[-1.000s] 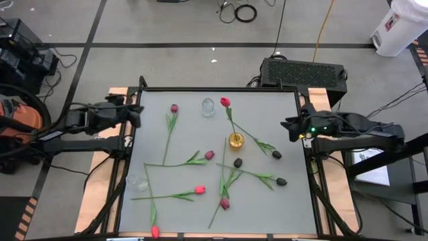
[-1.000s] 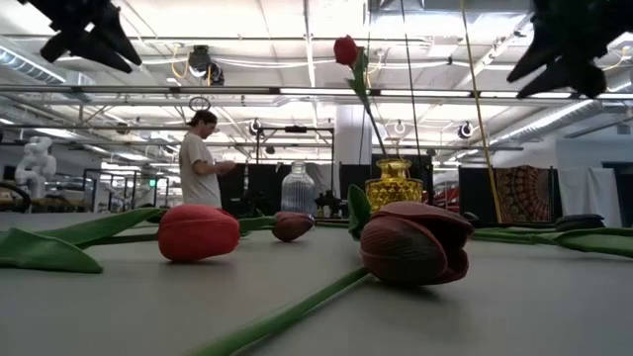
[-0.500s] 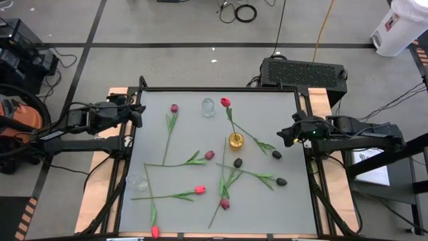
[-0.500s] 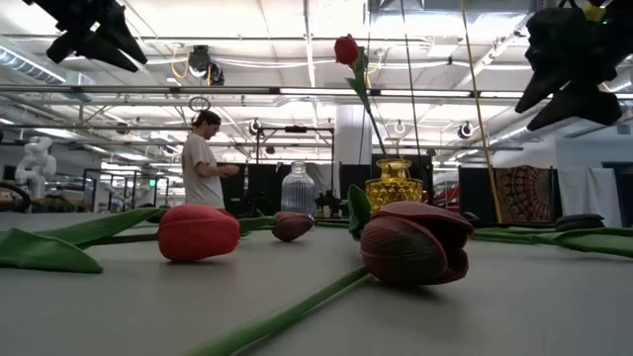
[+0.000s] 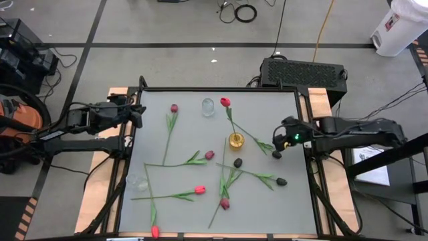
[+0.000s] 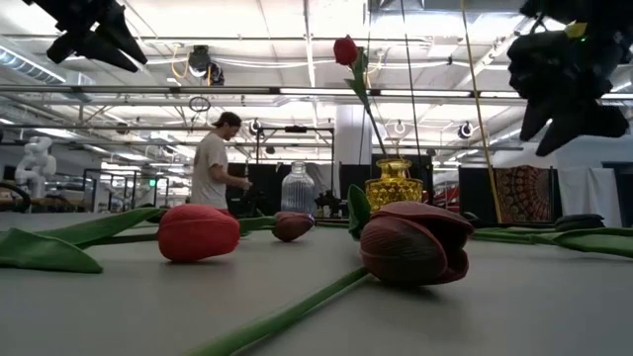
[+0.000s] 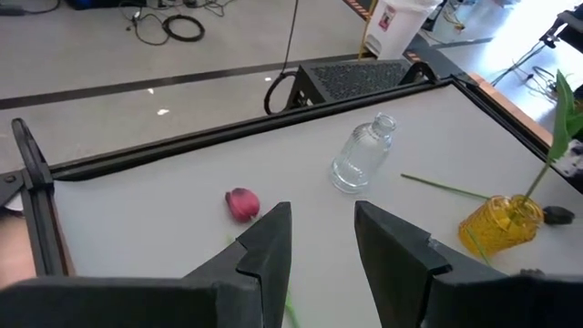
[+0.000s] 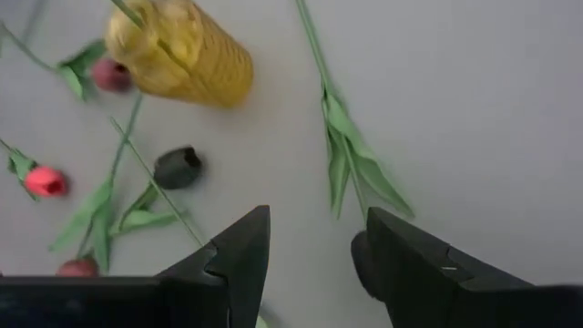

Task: Sort flowers into vase by color
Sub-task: Put the top black tulip into the top transparent vase

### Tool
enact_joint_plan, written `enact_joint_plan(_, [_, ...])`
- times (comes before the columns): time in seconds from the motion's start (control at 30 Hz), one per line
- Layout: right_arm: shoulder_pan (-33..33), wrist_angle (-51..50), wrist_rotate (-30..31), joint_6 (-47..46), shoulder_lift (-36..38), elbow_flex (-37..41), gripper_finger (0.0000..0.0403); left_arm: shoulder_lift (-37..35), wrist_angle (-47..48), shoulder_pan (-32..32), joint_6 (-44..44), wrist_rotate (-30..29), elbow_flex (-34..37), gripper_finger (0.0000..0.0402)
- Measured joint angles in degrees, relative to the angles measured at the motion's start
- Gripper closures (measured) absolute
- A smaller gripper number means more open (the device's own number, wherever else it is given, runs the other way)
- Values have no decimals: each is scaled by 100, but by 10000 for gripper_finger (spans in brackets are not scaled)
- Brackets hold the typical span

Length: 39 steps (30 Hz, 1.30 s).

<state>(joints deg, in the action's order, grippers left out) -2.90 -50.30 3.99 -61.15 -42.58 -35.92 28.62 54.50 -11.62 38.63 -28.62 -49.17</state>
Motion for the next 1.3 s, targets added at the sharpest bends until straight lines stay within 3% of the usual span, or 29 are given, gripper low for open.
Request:
enact_joint_plan(0.3, [0, 10, -555, 6, -707, 0, 227, 1, 4, 0, -35, 144, 0, 272])
enact_joint_plan(0.77, [-24, 365, -554, 512, -1679, 0, 227, 1, 2, 0, -38, 144, -4, 272])
enact_joint_plan(1.3, [-492, 1095, -427, 1297, -2650, 0, 227, 0, 2, 2, -35, 323, -7, 272])
